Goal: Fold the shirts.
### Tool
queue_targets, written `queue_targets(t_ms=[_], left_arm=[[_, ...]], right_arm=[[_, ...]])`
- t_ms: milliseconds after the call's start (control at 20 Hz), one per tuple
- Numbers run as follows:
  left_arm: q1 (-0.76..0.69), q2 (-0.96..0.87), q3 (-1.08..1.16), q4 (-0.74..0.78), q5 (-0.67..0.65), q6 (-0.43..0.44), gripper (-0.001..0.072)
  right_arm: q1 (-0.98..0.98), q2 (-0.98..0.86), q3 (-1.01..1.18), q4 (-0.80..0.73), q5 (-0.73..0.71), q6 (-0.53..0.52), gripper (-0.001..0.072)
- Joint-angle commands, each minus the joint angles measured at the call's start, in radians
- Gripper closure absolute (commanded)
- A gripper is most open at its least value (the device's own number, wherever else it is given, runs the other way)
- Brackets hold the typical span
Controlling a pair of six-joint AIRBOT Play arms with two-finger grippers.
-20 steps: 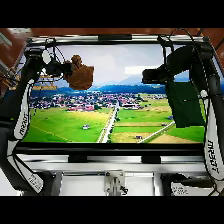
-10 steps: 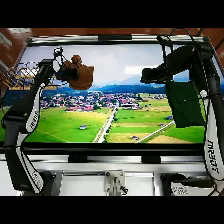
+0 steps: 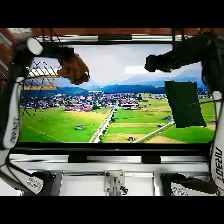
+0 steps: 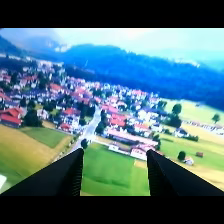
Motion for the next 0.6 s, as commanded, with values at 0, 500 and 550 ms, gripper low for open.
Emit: queue_targets(t_ms=[0,500,550], left_arm=[[-0.069,0.288,-0.001,-0.048,0.011,0.114,0.0673],[-0.378,0.43,-0.398,-0.048,-0.137,-0.084,0.0672],[-0.425,0.404,-0.47,-0.049,-0.082,-0.126,0.0671]], right_arm=[[-0.001,0.115,0.098,-0.094,0.039,0.002,0.0205],[-0.001,0.369,0.098,-0.105,-0.235,0.118,0.0206],[-0.001,0.358,0.087,-0.105,-0.279,0.119,0.0206]])
